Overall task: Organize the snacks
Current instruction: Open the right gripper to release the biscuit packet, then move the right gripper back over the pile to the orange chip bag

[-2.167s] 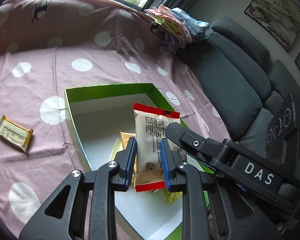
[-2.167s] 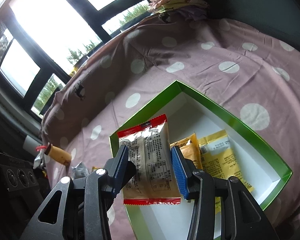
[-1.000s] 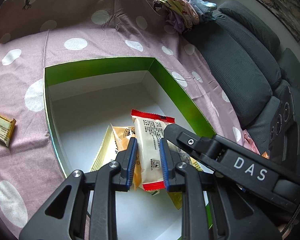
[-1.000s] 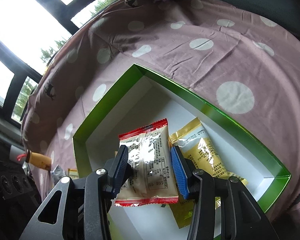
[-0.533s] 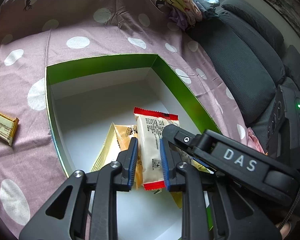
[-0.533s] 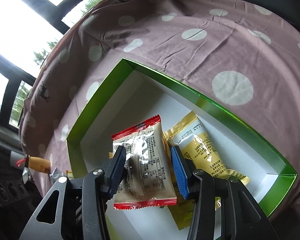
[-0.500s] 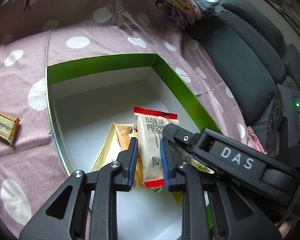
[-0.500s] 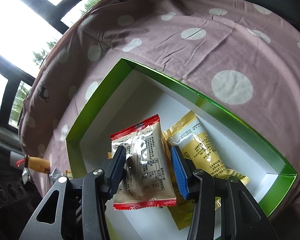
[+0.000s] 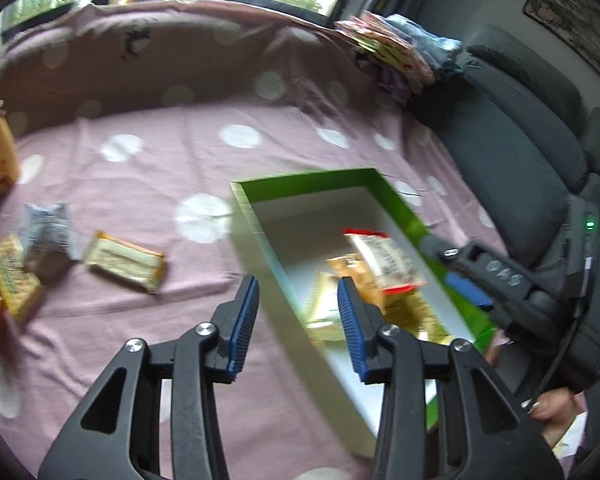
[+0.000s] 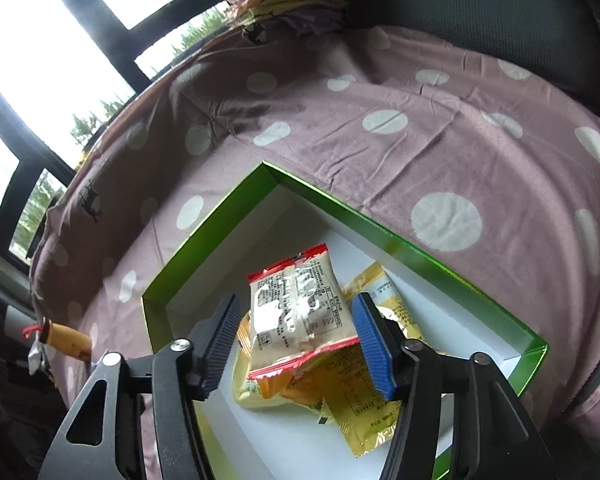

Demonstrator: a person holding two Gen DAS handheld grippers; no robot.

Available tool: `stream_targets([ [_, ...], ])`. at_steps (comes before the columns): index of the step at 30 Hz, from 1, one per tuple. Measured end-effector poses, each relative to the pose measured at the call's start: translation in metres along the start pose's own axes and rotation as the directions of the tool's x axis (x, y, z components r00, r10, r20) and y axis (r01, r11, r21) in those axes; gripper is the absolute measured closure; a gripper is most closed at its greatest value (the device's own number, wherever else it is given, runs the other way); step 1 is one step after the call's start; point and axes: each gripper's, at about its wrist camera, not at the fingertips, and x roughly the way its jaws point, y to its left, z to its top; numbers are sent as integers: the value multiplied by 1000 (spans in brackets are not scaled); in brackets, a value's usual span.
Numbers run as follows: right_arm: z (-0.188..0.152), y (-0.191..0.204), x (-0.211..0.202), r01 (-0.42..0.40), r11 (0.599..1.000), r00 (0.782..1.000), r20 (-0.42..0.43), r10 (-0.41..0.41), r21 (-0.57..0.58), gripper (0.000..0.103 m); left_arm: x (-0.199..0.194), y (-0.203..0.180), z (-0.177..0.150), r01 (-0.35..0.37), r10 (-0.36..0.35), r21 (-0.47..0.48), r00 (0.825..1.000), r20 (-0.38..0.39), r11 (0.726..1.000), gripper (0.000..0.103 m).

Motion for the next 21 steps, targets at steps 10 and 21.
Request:
stream_targets([
  [10,-5,31,-17,-100,993,992,68,105,-65,26,-73,100,-28,-242,266,-223,960,87,944,37],
  [21,-30,84,-20,-125,970,987,71,143,-210,19,-118,210,-73,-397,476,-500,879,35,770,26],
])
